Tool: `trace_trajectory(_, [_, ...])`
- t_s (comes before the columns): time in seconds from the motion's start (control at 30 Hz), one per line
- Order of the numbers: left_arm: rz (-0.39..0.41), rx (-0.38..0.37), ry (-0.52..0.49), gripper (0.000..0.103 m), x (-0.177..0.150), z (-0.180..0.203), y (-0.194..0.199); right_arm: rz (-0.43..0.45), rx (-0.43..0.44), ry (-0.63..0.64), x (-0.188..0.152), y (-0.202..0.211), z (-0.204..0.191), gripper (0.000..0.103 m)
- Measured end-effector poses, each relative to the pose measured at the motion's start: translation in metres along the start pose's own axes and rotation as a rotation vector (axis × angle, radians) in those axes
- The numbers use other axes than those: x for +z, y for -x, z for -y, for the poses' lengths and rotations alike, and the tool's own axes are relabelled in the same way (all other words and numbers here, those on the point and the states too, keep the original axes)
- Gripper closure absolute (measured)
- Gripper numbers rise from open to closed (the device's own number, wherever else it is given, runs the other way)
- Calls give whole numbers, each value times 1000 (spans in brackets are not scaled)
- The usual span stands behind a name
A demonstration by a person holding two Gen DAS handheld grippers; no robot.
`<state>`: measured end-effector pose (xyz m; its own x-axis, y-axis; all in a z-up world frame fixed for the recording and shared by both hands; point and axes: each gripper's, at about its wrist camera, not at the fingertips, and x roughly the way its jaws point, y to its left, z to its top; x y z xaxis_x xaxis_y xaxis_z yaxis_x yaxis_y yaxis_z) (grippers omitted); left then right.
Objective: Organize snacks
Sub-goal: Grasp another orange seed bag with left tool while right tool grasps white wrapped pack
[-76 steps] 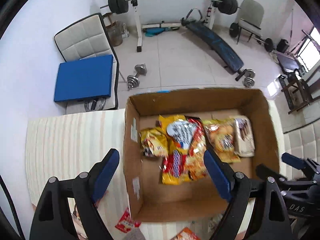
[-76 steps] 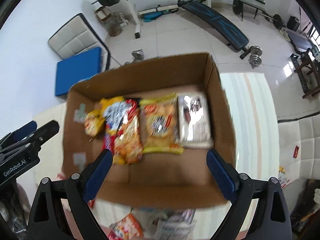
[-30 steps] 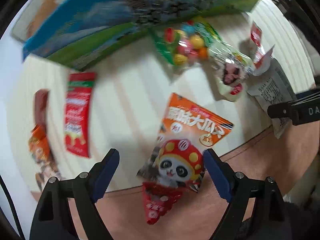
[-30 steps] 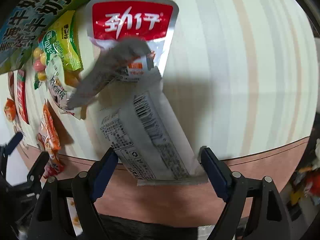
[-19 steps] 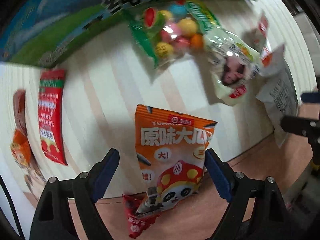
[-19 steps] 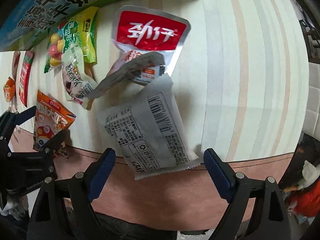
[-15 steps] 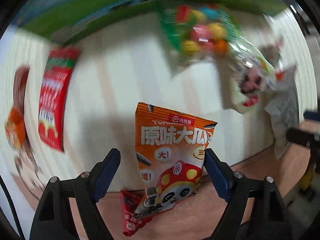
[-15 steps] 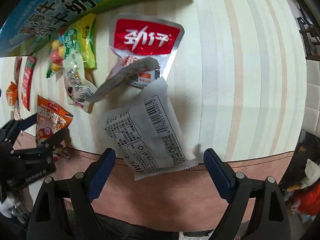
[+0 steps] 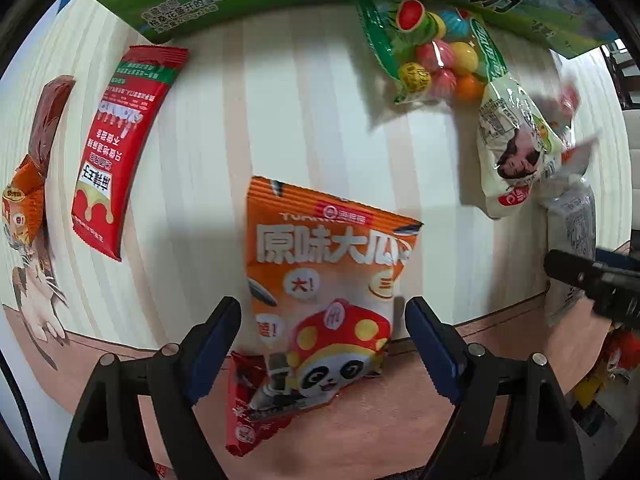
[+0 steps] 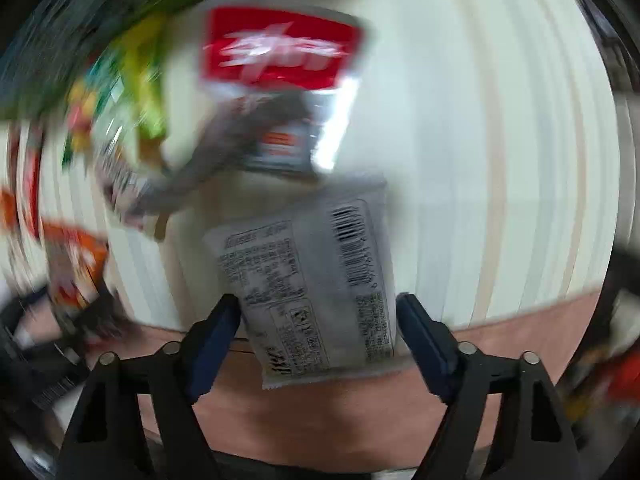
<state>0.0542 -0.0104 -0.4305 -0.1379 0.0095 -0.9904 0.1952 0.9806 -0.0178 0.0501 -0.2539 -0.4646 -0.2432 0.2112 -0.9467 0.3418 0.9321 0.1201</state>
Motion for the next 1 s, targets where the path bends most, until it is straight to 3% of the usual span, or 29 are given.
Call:
trace_trajectory(0.07, [-3, 0, 4, 19, -1, 3, -1, -25, 79, -70, 1, 3, 8, 22])
trace_trajectory(0.13, [-4, -2, 8, 19, 0, 8, -3, -22, 83, -76, 2, 8, 9, 15])
trace_trajectory(0.27, [-16, -4, 21, 19, 7, 4, -11, 29, 15, -29, 5, 21, -1, 13])
trace_trajectory(0.4, [-21, 9, 33, 19, 6, 6, -17, 11, -51, -22, 2, 14, -12, 13])
trace_trajectory(0.47, [-10, 19, 38, 28, 9, 6, -22, 3, -77, -31, 13, 1, -20, 12])
trace_trajectory(0.63, [2, 24, 50, 48, 9, 11, -18, 45, -132, -18, 3, 2, -32, 13])
trace_trajectory(0.8, [4, 25, 59, 51, 10, 11, -15, 89, -128, -32, -25, -3, -52, 19])
trace_trajectory(0.87, [8, 29, 61, 52, 13, 12, -8, 104, -129, -27, -30, 12, -53, 30])
trace_trajectory(1.0, [17, 32, 63, 56, 12, 14, -4, 112, -129, -15, -41, 19, -60, 30])
